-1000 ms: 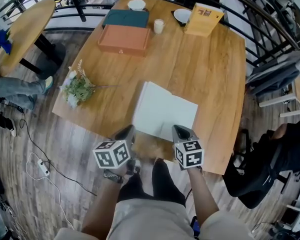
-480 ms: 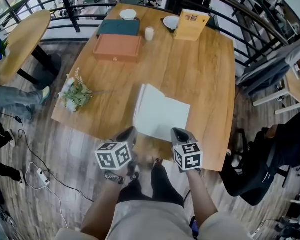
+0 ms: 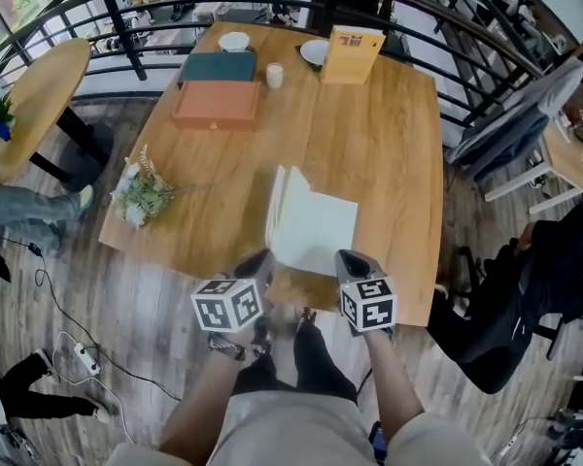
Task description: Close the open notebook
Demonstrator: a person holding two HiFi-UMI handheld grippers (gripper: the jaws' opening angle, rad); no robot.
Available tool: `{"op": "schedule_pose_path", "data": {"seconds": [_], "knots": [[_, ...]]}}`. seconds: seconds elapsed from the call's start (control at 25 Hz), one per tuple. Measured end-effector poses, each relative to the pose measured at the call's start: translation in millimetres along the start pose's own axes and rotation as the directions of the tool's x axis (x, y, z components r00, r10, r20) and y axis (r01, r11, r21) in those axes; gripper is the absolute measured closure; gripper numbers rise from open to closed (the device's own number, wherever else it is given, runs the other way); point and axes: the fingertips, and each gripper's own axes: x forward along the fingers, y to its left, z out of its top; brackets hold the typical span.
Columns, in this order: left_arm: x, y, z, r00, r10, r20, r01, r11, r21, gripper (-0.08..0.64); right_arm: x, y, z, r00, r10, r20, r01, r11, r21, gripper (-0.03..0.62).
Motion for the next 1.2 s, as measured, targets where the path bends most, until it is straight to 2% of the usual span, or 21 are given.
{"op": "schedule_pose_path", "data": {"seconds": [0.68,1.2], "knots": [[23,-57,-20,0.991,-0.121,-0.065,0.126,0.989,0.076,0.545,-40,-32,-9,0.995,-0.088,0.038,0.086,0.995,0.055,0.592],[58,-97,-55,0.969,-0.181,-0.168,0.200,0.974,0.108,0.546,-65,-66,-40,0.989,-0.147,0.020,0.144,0.982,0.120,0.592]]}}
